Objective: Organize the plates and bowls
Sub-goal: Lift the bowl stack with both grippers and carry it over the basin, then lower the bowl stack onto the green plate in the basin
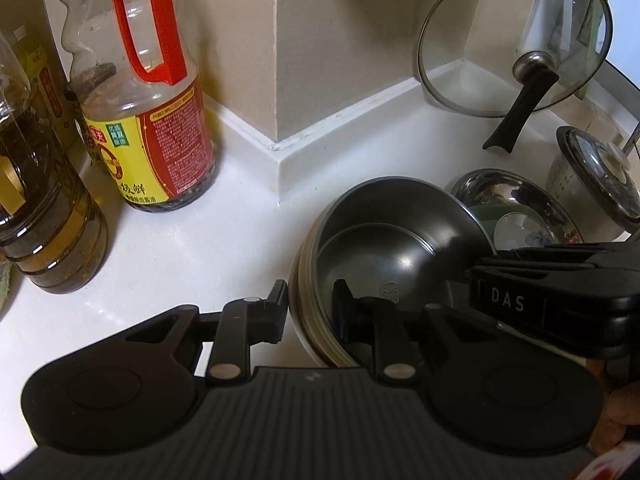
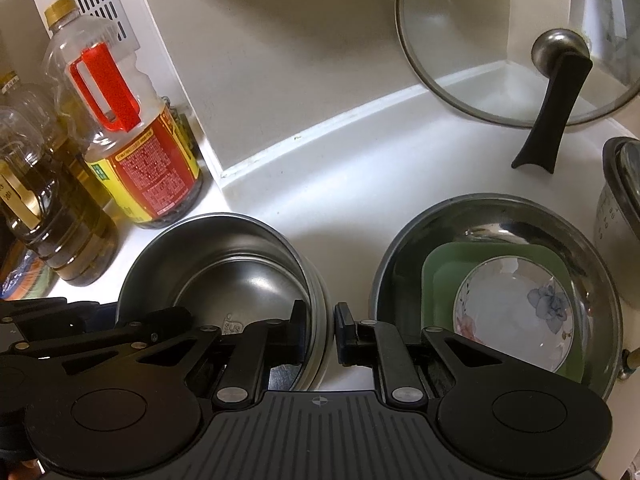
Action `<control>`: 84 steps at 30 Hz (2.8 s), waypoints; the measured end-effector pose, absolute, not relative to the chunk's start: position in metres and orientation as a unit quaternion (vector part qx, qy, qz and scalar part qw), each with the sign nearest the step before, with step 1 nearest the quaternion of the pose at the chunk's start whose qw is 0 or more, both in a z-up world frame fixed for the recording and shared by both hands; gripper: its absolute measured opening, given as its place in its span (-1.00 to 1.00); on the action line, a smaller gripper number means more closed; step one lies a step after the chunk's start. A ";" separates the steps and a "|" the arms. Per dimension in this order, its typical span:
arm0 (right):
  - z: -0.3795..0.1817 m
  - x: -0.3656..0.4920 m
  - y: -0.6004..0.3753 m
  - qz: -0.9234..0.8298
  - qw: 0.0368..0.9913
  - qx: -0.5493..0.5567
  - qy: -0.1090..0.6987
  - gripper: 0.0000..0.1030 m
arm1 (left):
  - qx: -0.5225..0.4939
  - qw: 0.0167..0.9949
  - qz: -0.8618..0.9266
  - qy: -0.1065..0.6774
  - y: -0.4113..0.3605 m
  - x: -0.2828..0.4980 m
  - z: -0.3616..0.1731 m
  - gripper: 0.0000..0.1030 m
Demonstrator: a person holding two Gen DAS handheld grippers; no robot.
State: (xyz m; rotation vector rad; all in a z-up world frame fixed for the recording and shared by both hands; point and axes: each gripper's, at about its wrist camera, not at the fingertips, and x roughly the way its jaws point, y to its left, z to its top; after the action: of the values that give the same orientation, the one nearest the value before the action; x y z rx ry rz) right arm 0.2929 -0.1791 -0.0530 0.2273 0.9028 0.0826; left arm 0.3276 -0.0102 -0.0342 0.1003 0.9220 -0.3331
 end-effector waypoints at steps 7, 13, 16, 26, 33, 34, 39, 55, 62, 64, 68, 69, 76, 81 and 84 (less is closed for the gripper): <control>-0.042 0.293 -0.186 0.035 0.898 0.108 0.426 -0.72 | 0.052 0.885 -0.169 0.430 -0.018 0.329 -0.022 -0.59; -0.029 0.290 -0.199 0.024 0.902 0.115 0.416 -0.72 | 0.057 0.890 -0.183 0.415 -0.032 0.330 -0.007 -0.59; -0.021 0.288 -0.207 0.013 0.905 0.118 0.408 -0.72 | 0.060 0.890 -0.195 0.408 -0.042 0.331 0.000 -0.59; -0.009 0.274 -0.246 -0.042 0.909 0.128 0.394 -0.72 | 0.072 0.881 -0.247 0.398 -0.090 0.333 0.010 -0.59; -0.009 0.266 -0.282 -0.086 0.903 0.137 0.397 -0.72 | 0.077 0.866 -0.284 0.404 -0.128 0.336 0.005 -0.59; -0.010 0.265 -0.287 -0.092 0.902 0.138 0.398 -0.72 | 0.078 0.864 -0.288 0.406 -0.133 0.337 0.004 -0.59; -0.015 0.262 -0.306 -0.112 0.896 0.143 0.406 -0.72 | 0.082 0.853 -0.303 0.416 -0.154 0.339 -0.005 -0.59; -0.037 0.267 -0.332 -0.131 0.879 0.152 0.432 -0.73 | 0.091 0.834 -0.315 0.444 -0.183 0.350 -0.027 -0.60; -0.042 0.268 -0.335 -0.134 0.876 0.155 0.437 -0.73 | 0.094 0.830 -0.318 0.448 -0.185 0.351 -0.031 -0.60; -0.043 0.267 -0.335 -0.134 0.875 0.156 0.438 -0.73 | 0.095 0.830 -0.319 0.448 -0.185 0.351 -0.032 -0.60; -0.044 0.269 -0.336 -0.133 0.874 0.156 0.441 -0.73 | 0.095 0.828 -0.319 0.451 -0.186 0.352 -0.034 -0.60; -0.045 0.269 -0.336 -0.133 0.874 0.156 0.441 -0.73 | 0.095 0.828 -0.319 0.452 -0.186 0.352 -0.034 -0.60; -0.046 0.271 -0.336 -0.131 0.873 0.155 0.444 -0.73 | 0.095 0.827 -0.317 0.454 -0.186 0.354 -0.036 -0.60; -0.048 0.273 -0.336 -0.129 0.872 0.154 0.447 -0.73 | 0.094 0.826 -0.315 0.458 -0.187 0.355 -0.038 -0.60; -0.050 0.274 -0.336 -0.129 0.871 0.155 0.449 -0.73 | 0.093 0.825 -0.313 0.460 -0.188 0.356 -0.040 -0.60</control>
State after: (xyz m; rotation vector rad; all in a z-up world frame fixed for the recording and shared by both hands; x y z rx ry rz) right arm 0.2738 -0.3362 -0.0497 0.3241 0.9384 -0.2695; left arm 0.3555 -0.1879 -0.0403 0.1980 0.9780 -0.6657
